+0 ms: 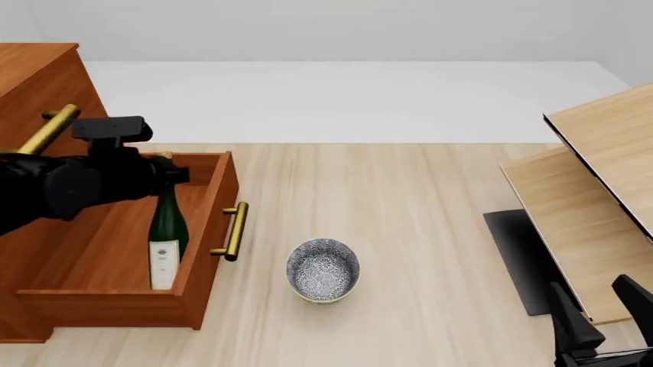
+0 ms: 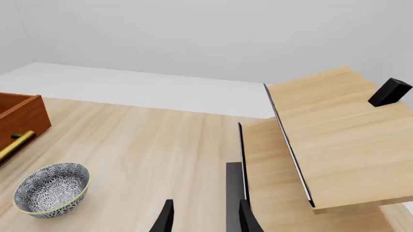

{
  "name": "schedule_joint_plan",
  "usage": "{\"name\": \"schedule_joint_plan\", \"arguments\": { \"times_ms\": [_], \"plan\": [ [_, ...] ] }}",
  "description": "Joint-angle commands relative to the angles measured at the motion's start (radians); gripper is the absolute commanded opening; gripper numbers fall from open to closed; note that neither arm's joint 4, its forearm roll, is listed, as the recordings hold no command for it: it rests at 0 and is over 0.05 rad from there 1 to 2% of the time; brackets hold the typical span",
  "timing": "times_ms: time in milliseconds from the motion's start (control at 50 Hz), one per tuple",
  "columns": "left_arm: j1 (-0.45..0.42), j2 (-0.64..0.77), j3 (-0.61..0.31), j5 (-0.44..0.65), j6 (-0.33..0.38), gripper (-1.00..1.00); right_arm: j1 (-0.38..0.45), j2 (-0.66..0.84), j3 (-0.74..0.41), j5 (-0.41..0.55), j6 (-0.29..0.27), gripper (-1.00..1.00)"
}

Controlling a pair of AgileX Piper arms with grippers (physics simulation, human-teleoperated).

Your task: Put the wine bottle in the bottom drawer of the cabinet.

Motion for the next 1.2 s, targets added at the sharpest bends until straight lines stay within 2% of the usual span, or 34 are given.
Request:
{"name": "schedule_joint_plan", "arguments": {
  "times_ms": [20,640,1200],
  "plan": [
    [0.000,0.099,0.033,0.007,0.031,-1.00,-0.005,-0.002,0.000,0.002,0.003,1.00],
    [0.032,0.215,-0.002,-0.029,0.045,-1.00,-0.006,-0.014,0.000,0.015,0.002,1.00],
    [0.057,0.309,-0.102,0.001,0.068,-1.00,-0.008,-0.003,0.000,0.005,0.006,1.00]
  ]
}}
